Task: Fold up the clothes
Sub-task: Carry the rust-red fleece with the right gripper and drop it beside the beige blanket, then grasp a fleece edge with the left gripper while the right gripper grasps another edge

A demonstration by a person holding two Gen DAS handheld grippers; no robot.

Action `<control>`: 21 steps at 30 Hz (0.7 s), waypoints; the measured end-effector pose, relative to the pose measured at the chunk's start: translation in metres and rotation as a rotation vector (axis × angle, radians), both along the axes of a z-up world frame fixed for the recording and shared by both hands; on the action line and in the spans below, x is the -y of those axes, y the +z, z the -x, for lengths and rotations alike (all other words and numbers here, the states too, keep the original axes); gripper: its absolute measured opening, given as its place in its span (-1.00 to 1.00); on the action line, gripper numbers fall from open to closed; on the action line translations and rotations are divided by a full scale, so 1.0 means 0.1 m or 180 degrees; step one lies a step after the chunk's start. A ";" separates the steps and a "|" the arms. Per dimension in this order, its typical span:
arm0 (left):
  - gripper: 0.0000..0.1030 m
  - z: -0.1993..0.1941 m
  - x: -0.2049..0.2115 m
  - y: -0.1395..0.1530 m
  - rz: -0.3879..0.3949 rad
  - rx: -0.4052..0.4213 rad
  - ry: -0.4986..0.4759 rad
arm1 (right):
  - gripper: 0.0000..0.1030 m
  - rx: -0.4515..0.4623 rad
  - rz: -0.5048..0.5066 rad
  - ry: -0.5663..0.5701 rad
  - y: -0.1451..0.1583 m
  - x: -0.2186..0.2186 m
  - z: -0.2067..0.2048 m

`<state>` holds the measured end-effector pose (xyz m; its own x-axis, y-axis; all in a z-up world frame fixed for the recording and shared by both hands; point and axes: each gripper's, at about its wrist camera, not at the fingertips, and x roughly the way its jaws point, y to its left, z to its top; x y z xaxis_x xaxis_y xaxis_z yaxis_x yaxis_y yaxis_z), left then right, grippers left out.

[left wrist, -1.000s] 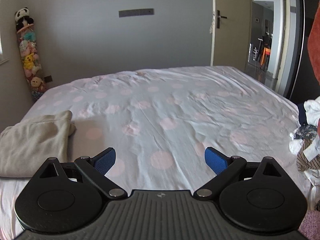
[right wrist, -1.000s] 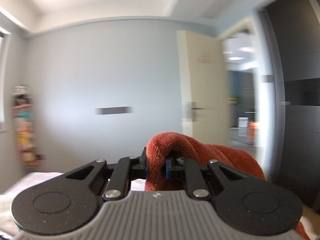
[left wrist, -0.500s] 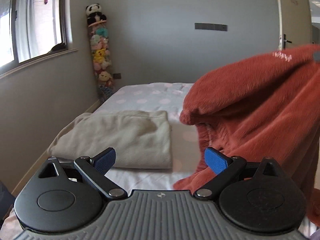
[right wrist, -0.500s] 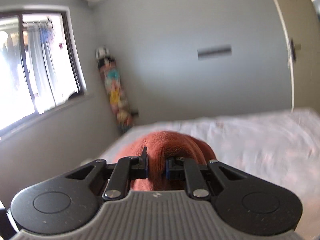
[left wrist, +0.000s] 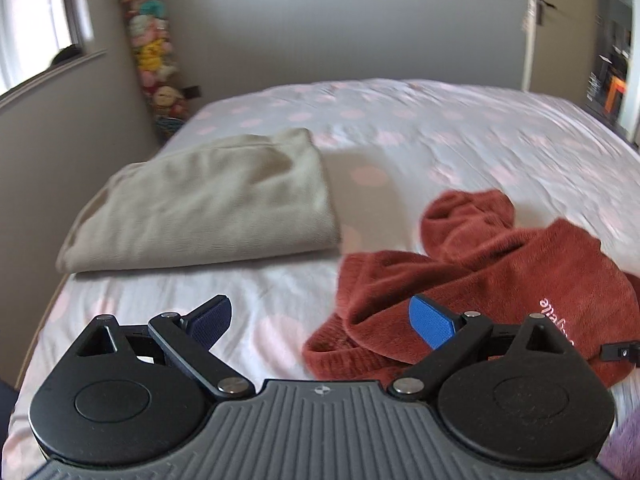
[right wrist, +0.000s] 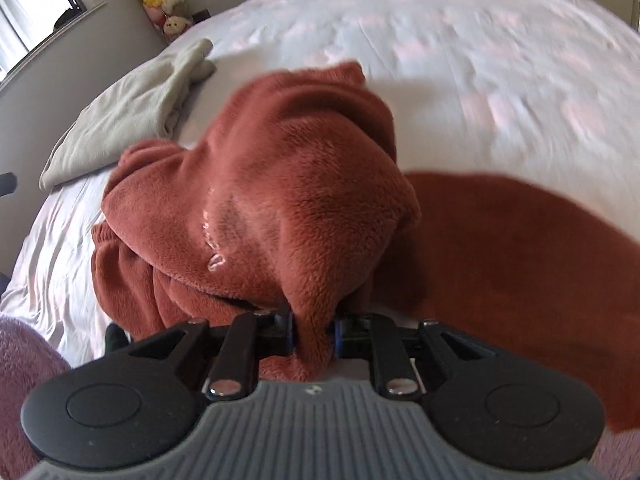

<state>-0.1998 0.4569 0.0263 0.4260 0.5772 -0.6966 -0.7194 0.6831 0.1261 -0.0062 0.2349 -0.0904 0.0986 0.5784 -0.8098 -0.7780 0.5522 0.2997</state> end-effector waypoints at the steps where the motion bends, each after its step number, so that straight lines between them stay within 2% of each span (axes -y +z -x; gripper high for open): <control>1: 0.89 -0.05 -0.02 -0.04 0.0027 -0.0046 -0.0072 | -0.38 -0.0008 -0.0024 0.0006 0.05 0.04 -0.03; 2: 0.89 -0.10 -0.05 -0.08 0.0049 -0.0088 -0.0124 | -0.16 -0.0016 -0.0048 0.0011 0.09 0.08 -0.07; 4: 0.89 -0.16 -0.14 -0.12 0.0070 -0.0149 -0.0146 | -0.03 -0.0030 -0.0097 0.0024 0.19 0.16 -0.13; 8: 0.89 -0.30 -0.32 -0.21 0.0111 -0.0272 -0.0189 | 0.01 0.0072 -0.0218 0.0087 0.51 0.26 -0.29; 11: 0.89 -0.39 -0.50 -0.28 0.0221 -0.0307 -0.0193 | 0.14 0.0264 -0.0273 0.0102 0.73 0.23 -0.44; 13: 0.89 -0.46 -0.61 -0.34 0.0295 -0.0346 -0.0227 | 0.16 0.0395 -0.0258 0.0130 0.83 0.12 -0.59; 17: 0.89 -0.61 -0.81 -0.52 0.0441 -0.0485 -0.0285 | 0.19 0.0572 -0.0110 0.0166 0.80 -0.25 -0.92; 21: 0.89 -0.73 -1.00 -0.74 0.0768 -0.0488 -0.0291 | 0.31 0.0451 -0.0030 0.0224 0.59 -0.76 -1.27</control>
<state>-0.1264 0.5566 -0.0474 0.3478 0.3512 -0.8693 -0.6386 0.7676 0.0546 0.1208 0.3106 -0.0311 0.1705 0.5955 -0.7851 -0.8495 0.4925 0.1891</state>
